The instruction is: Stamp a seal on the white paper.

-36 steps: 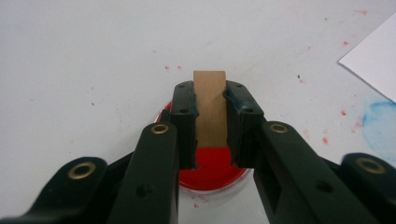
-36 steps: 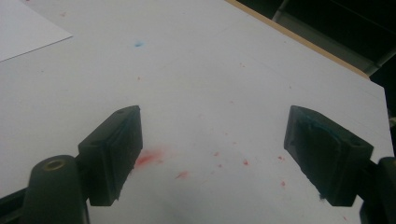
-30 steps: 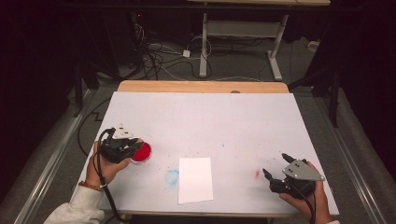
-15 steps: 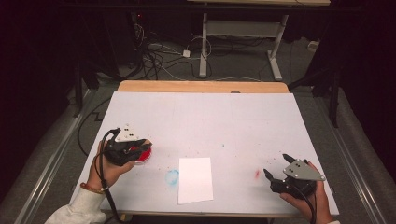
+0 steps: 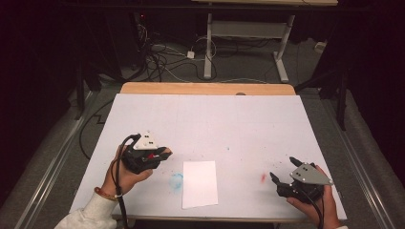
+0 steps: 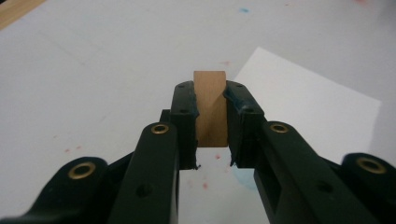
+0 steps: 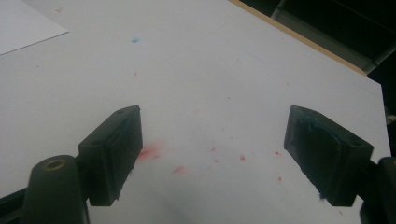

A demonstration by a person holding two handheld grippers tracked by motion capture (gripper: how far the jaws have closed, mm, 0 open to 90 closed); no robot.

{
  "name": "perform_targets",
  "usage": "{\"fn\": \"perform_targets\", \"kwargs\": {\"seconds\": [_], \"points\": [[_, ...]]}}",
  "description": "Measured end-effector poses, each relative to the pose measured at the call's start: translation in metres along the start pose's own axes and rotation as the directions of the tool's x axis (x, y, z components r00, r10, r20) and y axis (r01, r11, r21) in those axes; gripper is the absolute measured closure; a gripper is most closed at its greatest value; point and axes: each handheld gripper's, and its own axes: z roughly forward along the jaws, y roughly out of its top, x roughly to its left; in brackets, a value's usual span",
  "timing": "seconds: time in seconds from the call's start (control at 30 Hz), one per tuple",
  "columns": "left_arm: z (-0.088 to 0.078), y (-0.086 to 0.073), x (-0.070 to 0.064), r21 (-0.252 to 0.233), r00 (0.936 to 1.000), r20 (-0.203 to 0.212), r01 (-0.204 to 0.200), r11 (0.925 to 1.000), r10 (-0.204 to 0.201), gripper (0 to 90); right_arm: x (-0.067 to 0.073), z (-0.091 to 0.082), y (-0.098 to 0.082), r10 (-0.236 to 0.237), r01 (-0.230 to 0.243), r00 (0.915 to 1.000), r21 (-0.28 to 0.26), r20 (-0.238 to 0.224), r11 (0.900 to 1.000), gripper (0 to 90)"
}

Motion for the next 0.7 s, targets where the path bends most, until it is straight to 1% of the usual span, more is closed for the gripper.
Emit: {"fn": "perform_targets", "kwargs": {"seconds": [0.1,0.17,0.23,0.3,0.33,0.43,0.6,0.7], "points": [[0.005,0.005,-0.008,0.006,0.9996,0.016,-0.024,0.9997,0.024,73.9,0.000,0.000,0.000,0.001,-0.001,1.0000,-0.002,0.000,1.000,19.9],[0.009,0.007,-0.012,0.009,0.9991,0.026,-0.034,0.9994,0.033,73.9,-0.001,-0.001,0.000,0.000,0.000,1.0000,-0.002,0.001,1.000,19.8],[0.011,0.009,-0.015,0.013,0.9984,0.035,-0.045,0.9989,0.044,73.9,0.000,-0.001,0.000,0.007,-0.007,1.0000,-0.005,0.003,1.000,19.8],[0.014,0.010,-0.018,0.015,0.9977,0.043,-0.053,0.9985,0.052,73.9,-0.001,-0.002,0.000,0.003,-0.002,1.0000,-0.005,0.004,1.000,19.8],[0.015,0.011,-0.019,0.023,0.9970,0.041,-0.067,0.9975,0.066,73.8,-0.001,-0.002,0.000,0.005,-0.005,1.0000,-0.005,0.005,1.000,19.8],[0.017,0.014,-0.021,0.018,0.9961,0.056,-0.070,0.9974,0.069,73.9,-0.001,-0.002,0.000,0.001,-0.001,1.0000,-0.005,0.004,1.000,19.8],[0.025,0.017,-0.029,0.038,0.9916,0.091,-0.097,0.9946,0.093,73.9,0.000,-0.001,0.000,0.001,-0.001,1.0000,-0.003,-0.002,1.000,19.8],[0.032,0.019,-0.033,0.044,0.9897,0.109,-0.098,0.9942,0.092,73.8,0.000,-0.001,0.000,0.012,-0.012,0.9999,-0.003,-0.004,1.000,19.8]]}}
